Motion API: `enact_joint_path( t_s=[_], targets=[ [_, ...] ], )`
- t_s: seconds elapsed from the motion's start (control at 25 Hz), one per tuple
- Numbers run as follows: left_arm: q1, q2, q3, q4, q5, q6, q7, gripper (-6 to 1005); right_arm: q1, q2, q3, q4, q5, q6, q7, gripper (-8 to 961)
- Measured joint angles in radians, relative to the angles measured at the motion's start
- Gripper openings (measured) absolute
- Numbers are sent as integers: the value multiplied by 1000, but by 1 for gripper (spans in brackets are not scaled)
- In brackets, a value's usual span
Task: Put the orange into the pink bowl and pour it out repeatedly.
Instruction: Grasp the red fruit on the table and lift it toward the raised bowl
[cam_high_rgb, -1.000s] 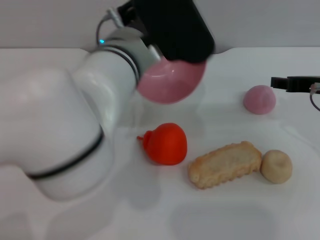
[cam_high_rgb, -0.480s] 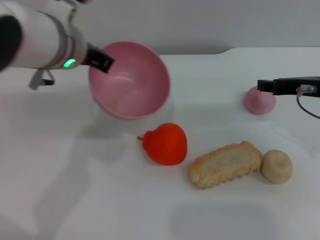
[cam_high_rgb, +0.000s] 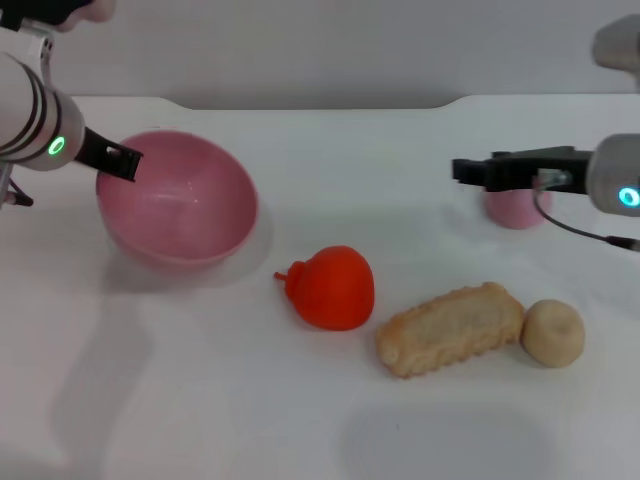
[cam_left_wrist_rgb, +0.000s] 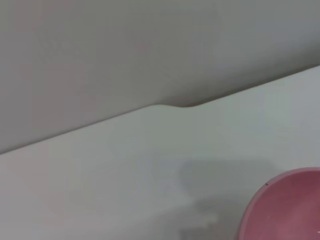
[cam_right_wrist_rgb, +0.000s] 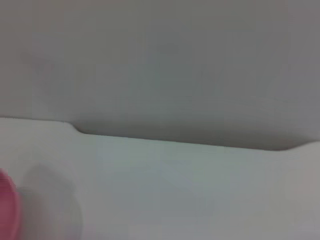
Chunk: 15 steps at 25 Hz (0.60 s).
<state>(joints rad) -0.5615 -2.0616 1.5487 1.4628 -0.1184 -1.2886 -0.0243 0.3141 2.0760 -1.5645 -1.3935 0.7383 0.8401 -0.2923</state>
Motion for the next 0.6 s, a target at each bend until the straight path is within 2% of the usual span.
enact_joint_path(
  t_s=[0.24, 0.4, 0.6],
  targets=[
    [-9, 1, -6, -37, 5, 9, 0, 43, 38, 0, -56, 42, 78, -42, -26, 567],
    [-17, 1, -8, -57, 6, 29, 1, 43, 52, 1, -131, 52, 94, -87, -22, 569],
    [-18, 3, -26, -65, 15, 35, -1, 44, 82, 1, -202, 126, 175, -128, -21, 570]
  ],
)
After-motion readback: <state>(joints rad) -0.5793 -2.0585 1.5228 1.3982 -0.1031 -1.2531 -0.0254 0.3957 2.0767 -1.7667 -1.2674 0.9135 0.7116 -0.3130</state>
